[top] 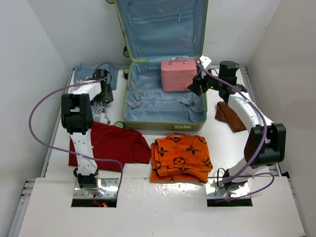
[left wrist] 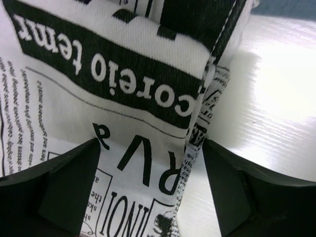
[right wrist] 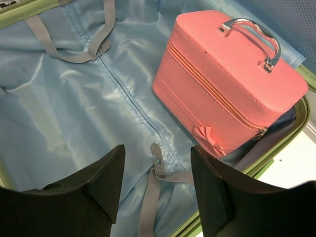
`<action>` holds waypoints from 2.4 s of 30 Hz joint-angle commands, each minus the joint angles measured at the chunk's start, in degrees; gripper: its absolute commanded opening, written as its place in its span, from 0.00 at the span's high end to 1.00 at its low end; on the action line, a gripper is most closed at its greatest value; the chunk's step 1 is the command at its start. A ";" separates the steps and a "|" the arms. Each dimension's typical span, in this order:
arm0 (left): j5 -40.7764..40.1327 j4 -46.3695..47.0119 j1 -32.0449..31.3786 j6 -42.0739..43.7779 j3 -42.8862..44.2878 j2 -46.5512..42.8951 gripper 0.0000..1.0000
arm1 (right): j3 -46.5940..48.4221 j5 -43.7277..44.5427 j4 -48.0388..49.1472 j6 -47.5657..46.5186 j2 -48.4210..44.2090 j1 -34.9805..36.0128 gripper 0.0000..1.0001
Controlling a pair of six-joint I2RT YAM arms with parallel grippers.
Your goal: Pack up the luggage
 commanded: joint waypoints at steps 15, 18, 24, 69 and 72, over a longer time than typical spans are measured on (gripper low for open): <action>5.69 -0.34 0.50 2.40 -2.41 6.03 0.50 | 1.94 -0.36 -0.61 -0.45 -1.75 -0.22 0.43; 10.34 0.19 0.50 2.92 -2.95 4.36 0.72 | 2.03 -0.36 -0.61 -0.36 -1.92 -0.31 0.44; 28.60 0.19 4.27 4.86 -3.47 -1.86 1.00 | 0.80 -0.53 -0.52 -0.54 -3.59 -0.31 0.45; 53.25 14.15 -18.66 -28.44 23.95 10.24 1.00 | -1.31 1.66 -6.32 -3.88 -7.64 -2.24 0.46; 55.43 18.71 -19.28 -33.88 22.90 10.95 1.00 | -1.49 1.84 -7.02 -4.23 -7.81 -2.24 0.46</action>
